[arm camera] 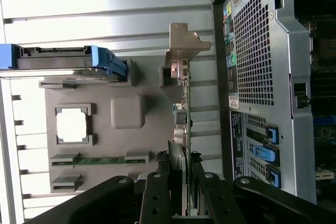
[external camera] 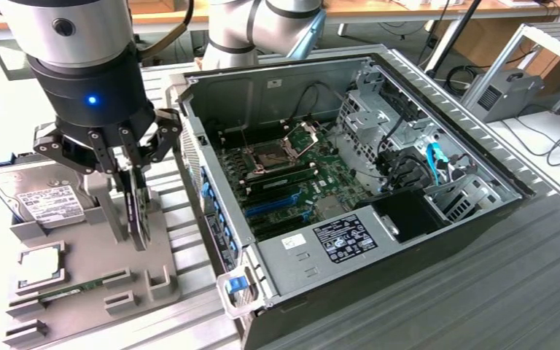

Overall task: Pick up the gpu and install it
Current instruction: 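Pick up the gpu and move the gpu toward the slot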

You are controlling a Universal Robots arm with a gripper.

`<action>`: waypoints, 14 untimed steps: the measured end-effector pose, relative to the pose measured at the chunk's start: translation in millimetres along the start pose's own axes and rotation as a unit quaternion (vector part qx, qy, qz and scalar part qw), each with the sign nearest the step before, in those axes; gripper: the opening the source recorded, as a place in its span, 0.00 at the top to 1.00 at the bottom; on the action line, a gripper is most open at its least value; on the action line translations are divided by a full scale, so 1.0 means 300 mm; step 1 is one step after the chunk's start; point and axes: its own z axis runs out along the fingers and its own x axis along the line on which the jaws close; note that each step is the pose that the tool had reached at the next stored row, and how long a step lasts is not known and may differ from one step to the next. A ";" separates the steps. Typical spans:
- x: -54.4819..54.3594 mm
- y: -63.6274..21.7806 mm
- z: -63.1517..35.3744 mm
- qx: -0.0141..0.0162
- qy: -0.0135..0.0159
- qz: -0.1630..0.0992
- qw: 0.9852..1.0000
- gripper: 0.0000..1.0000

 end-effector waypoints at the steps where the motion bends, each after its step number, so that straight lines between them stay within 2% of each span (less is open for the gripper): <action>1: 0.000 0.000 -0.001 0.000 0.000 0.000 1.000 0.74; 14: 0.000 0.001 -0.016 0.000 0.000 0.000 1.000 0.74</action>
